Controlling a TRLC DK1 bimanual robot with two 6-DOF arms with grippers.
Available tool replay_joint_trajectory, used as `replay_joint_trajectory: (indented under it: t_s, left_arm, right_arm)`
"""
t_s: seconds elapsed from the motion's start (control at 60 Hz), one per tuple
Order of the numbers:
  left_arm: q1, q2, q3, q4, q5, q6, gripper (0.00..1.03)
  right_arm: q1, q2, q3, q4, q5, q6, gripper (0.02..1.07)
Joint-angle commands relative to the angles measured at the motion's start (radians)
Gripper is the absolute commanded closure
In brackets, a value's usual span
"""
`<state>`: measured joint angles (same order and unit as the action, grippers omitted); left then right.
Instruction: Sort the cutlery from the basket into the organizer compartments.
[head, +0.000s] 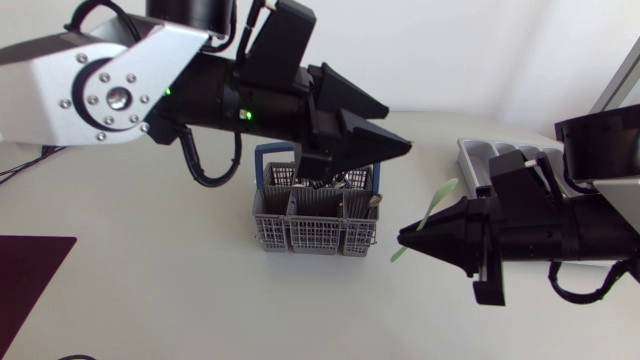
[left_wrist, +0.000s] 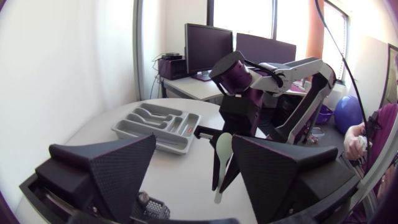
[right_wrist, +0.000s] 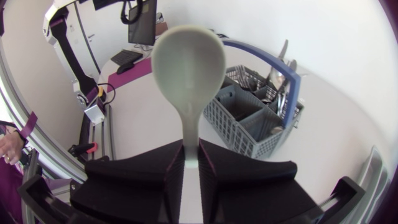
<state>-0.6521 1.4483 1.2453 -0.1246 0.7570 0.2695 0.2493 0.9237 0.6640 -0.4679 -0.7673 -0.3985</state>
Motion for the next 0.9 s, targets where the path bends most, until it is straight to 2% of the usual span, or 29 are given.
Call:
replay_joint_trajectory:
  t_s: [0.0, 0.15, 0.333, 0.45, 0.633, 0.883]
  left_arm:
    - [0.019, -0.020, 0.049, -0.058, -0.030, 0.023, 0.14]
    - [0.009, -0.029, 0.048, -0.188, -0.148, 0.158, 0.14]
    - [0.023, -0.051, 0.006, -0.227, -0.211, 0.208, 0.14]
    - [-0.011, -0.051, -0.007, -0.248, -0.331, 0.257, 0.14]
    - [-0.077, -0.028, -0.024, -0.256, -0.487, 0.292, 0.15]
    - [-0.142, 0.032, -0.017, -0.257, -0.621, 0.293, 0.15]
  right_arm:
    - [-0.082, 0.041, 0.036, -0.049, -0.017, -0.132, 0.99]
    - [-0.212, 0.095, 0.083, -0.166, -0.017, -0.333, 0.99]
    - [-0.334, 0.152, 0.141, -0.279, -0.009, -0.522, 0.99]
    - [-0.410, 0.175, 0.167, -0.321, 0.014, -0.629, 0.99]
    - [-0.533, 0.236, 0.203, -0.322, 0.091, -0.801, 0.99]
    - [-0.699, 0.339, 0.236, -0.302, 0.166, -1.028, 0.99]
